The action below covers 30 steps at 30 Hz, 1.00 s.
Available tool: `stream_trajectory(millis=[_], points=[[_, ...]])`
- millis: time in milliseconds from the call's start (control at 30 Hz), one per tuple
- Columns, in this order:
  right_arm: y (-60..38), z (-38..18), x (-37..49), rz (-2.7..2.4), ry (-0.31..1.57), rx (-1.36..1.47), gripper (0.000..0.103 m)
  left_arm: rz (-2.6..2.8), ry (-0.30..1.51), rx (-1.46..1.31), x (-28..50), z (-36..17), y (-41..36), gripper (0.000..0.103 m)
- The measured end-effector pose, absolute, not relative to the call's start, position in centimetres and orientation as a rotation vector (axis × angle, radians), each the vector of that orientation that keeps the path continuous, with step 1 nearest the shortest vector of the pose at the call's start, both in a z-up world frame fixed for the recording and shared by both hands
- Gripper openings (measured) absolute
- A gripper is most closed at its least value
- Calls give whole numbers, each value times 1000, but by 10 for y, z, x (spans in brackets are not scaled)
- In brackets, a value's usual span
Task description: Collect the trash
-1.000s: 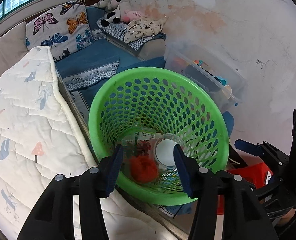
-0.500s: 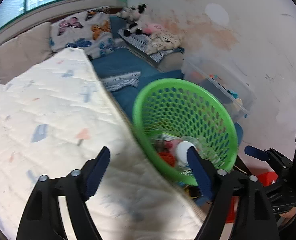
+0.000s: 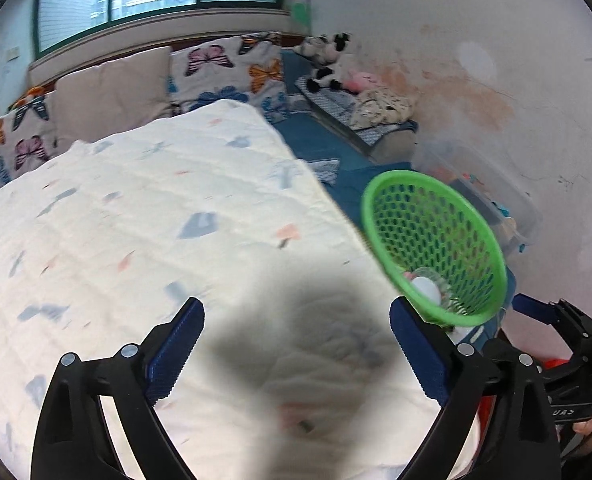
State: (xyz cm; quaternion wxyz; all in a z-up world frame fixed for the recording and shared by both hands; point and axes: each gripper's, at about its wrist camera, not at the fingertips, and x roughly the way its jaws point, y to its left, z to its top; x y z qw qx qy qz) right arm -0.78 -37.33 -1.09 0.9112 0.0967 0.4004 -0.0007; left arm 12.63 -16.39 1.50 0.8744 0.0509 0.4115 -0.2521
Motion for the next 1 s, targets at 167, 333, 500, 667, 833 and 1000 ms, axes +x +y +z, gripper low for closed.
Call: stream_trajectory(millis=[167,333,500,667,833,1000], points=[[-346,-11,-6,21,827,157,96,-463,831,119,114,18,-132,93],[-324,-10,-6,45,822,141,96,-400,808,111,106,20,-104,93],[-309,-6,-7,56,808,132,96,-344,786,93,98,22,-76,93],[-296,-4,-8,58,798,113,96,-297,769,86,90,22,-57,93],[-288,-4,-7,67,796,110,96,-256,755,84,80,21,-41,93],[-285,-4,-8,68,788,117,96,-237,761,82,72,15,-33,93]])
